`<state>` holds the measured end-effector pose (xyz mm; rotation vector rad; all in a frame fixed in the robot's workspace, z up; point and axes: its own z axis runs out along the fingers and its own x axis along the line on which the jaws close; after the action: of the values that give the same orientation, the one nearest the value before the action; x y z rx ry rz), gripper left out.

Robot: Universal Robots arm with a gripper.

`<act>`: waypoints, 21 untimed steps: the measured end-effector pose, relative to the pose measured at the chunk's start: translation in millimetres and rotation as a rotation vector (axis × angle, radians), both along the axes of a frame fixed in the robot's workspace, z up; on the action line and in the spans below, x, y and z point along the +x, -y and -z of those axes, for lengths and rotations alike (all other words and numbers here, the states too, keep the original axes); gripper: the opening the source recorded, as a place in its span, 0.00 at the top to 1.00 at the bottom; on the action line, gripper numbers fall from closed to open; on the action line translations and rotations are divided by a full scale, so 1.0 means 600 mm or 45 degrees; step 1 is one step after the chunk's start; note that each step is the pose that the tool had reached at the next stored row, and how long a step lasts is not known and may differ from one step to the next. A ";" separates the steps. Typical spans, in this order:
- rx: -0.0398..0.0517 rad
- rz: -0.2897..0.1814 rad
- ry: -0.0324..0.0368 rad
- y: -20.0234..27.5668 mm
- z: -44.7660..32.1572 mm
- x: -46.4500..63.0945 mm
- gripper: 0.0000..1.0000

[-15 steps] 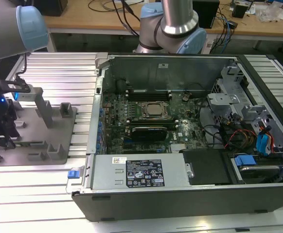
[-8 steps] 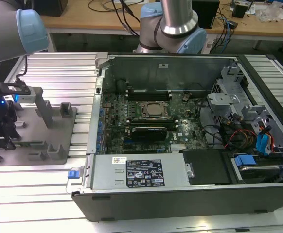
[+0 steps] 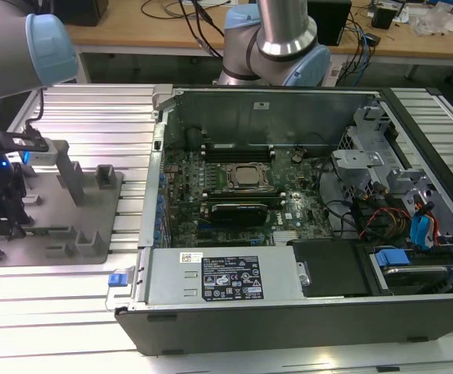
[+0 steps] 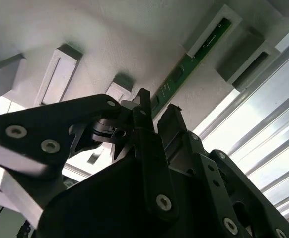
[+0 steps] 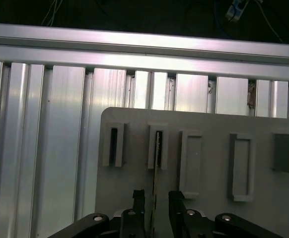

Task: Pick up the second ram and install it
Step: 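Pick up the second ram and move it above second insertion slot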

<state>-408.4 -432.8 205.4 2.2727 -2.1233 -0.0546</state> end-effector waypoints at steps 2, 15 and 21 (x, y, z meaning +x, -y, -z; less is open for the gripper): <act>0.000 0.000 0.0000 -0.0001 -0.001 0.000 0.69; 0.000 0.000 0.0001 0.0000 -0.002 0.000 0.87; 0.000 0.019 0.0000 -0.0001 -0.002 0.000 0.91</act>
<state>-408.4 -432.7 206.8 2.2566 -2.1407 -0.0549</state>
